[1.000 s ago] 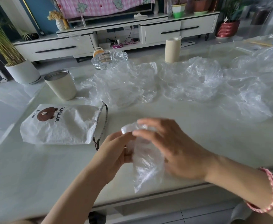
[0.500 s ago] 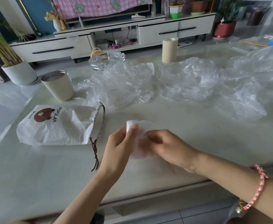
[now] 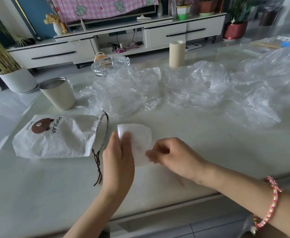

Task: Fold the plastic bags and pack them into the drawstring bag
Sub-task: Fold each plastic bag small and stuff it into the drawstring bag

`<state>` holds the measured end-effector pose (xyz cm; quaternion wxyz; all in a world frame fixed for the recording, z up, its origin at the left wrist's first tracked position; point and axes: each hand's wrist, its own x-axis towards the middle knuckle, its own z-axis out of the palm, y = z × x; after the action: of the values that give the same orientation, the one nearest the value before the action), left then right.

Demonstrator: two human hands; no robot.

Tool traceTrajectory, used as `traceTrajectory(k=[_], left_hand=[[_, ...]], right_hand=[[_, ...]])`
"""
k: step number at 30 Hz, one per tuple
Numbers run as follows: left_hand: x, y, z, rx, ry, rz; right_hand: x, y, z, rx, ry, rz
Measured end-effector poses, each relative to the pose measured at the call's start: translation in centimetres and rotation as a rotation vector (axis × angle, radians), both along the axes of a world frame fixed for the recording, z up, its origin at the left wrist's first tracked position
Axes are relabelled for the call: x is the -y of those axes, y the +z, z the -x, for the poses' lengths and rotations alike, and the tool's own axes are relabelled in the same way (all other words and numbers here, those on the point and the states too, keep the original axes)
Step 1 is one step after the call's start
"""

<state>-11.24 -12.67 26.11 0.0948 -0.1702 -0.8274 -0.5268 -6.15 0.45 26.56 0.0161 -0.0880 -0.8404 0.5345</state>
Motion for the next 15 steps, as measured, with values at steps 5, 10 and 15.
traceTrajectory(k=[5, 10, 15], left_hand=[[0.3, 0.5, -0.2, 0.191, -0.105, -0.171], [-0.4, 1.1, -1.3, 0.235, -0.190, -0.219], [0.3, 1.7, -0.5, 0.367, -0.281, -0.296]], right_hand=[[-0.6, 0.9, -0.3, 0.135, 0.100, 0.506], [0.1, 1.3, 0.0, 0.040, 0.050, 0.729], [0.0, 0.5, 1.0, 0.041, -0.042, 0.711]])
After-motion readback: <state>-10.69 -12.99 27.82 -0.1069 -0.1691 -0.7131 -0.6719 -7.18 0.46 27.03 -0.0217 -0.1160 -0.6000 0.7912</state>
